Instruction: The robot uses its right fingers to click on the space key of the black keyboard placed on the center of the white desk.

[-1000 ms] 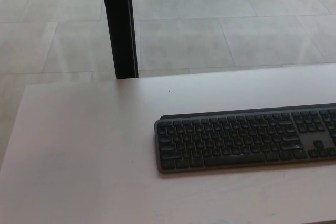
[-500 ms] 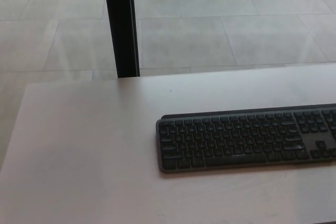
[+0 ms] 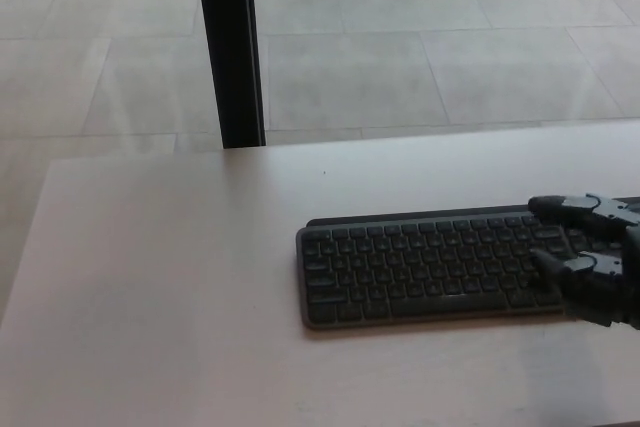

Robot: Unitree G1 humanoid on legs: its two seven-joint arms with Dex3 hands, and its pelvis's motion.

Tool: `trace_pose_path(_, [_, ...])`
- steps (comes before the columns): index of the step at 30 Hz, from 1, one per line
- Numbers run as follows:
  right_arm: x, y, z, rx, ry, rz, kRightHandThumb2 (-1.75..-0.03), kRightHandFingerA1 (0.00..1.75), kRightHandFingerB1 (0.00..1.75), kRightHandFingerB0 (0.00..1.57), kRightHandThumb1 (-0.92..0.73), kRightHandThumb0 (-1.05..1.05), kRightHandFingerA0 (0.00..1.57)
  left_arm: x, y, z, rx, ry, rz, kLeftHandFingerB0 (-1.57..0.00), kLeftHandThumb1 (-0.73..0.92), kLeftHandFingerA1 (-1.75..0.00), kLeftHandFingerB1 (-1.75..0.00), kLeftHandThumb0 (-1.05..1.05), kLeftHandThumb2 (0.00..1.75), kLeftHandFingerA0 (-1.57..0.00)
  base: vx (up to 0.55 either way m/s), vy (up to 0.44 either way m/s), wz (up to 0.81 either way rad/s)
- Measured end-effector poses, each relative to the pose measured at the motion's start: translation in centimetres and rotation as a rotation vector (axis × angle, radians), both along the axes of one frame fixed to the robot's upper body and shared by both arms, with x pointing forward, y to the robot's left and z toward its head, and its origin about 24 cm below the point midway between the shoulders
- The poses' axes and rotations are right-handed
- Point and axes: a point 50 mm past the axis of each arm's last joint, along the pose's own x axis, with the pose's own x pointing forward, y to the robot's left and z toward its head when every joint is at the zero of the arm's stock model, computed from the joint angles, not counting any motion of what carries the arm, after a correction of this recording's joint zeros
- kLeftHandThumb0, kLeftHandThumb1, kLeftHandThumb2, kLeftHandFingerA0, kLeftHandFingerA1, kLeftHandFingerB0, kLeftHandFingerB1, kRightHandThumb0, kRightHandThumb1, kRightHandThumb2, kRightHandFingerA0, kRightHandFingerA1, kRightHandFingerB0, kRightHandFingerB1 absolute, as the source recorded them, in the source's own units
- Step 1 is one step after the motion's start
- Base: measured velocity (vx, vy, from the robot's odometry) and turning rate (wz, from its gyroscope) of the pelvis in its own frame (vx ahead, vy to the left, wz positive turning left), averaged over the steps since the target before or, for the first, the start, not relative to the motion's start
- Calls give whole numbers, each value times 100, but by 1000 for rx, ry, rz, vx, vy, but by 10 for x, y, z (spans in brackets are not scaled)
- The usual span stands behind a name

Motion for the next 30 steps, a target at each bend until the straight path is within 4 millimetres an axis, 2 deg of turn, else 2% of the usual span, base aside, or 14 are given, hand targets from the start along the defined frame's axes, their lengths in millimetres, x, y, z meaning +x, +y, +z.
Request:
trace_pose_path(3, [-1, 6, -4, -89, 26, 63, -57, 80, 47, 67, -59, -45, 84, 0, 0, 0, 0, 1, -2, -58, 73, -76, -59, -53, 62, -65, 0, 0, 0])
trace_pose_path(6, [-1, 12, -6, -182, 47, 127, -58, 79, 46, 67, -60, -48, 79, 1, 0, 0, 1, 1, -4, -57, 72, -79, -59, -54, 61, -65, 0, 0, 0])
trace_pose_path(7, [-1, 14, -7, -205, 50, 141, -58, 71, 45, 65, -60, -47, 76, 1, 0, 0, 1, 0, -4, -57, 73, -77, -58, -54, 61, -65, 0, 0, 0])
trace_pose_path(13, [2, 25, -7, -352, 52, 224, -58, 77, 45, 64, -61, -46, 79, 1, 0, 0, 1, 0, -5, -59, 74, -77, -60, -54, 62, -65, 0, 0, 0])
trace_pose_path(14, [2, 26, -7, -371, 50, 233, -58, 82, 44, 65, -60, -46, 82, 1, 0, 0, 1, 1, -6, -58, 72, -76, -60, -54, 61, -64, 0, 0, 0])
trace_pose_path(17, [4, 31, -7, -438, 45, 267, -58, 80, 43, 62, -62, -46, 82, 1, 0, 0, 1, 0, -5, -57, 73, -77, -59, -54, 61, -64, 0, 0, 0])
trace_pose_path(19, [4, 34, -6, -478, 41, 288, -59, 88, 43, 62, -62, -46, 84, 2, 0, 0, 1, 0, -6, -56, 74, -77, -58, -54, 62, -64, 0, 0, 0])
trace_pose_path(20, [5, 35, -6, -493, 39, 296, -58, 99, 43, 63, -61, -47, 86, 2, 0, 0, 1, 1, -6, -58, 72, -77, -59, -54, 61, -66, 0, 0, 0])
trace_pose_path(22, [6, 38, -5, -544, 33, 318, -58, 96, 44, 64, -61, -46, 87, 2, -1, 0, 1, 1, -7, -56, 73, -78, -59, -54, 62, -65, 0, 0, 0])
trace_pose_path(24, [6, 40, -4, -587, 29, 337, -59, 85, 43, 63, -63, -49, 81, 2, -1, 0, 1, 2, -8, -60, 72, -82, -63, -53, 61, -67, 0, 0, 0])
trace_pose_path(26, [8, 43, -2, -631, 22, 357, -59, 89, 44, 63, -63, -49, 83, 2, -1, 0, 1, 2, -7, -58, 72, -77, -59, -54, 61, -66, 0, 0, 0])
trace_pose_path(27, [9, 45, -2, -652, 20, 366, -59, 82, 44, 64, -63, -50, 82, 2, -1, 0, 2, 2, -8, -55, 72, -74, -56, -54, 62, -66, 0, 0, 0])
trace_pose_path(28, [9, 46, -1, -669, 19, 374, -59, 100, 44, 64, -62, -50, 84, 2, -1, 0, 2, 3, -8, -54, 71, -73, -55, -55, 61, -65, 0, 0, 0])
trace_pose_path(30, [10, 49, -1, -705, 16, 388, -59, 101, 46, 65, -63, -51, 84, 2, -1, 0, 2, 3, -9, -56, 72, -75, -57, -55, 61, -65, 0, 0, 0])
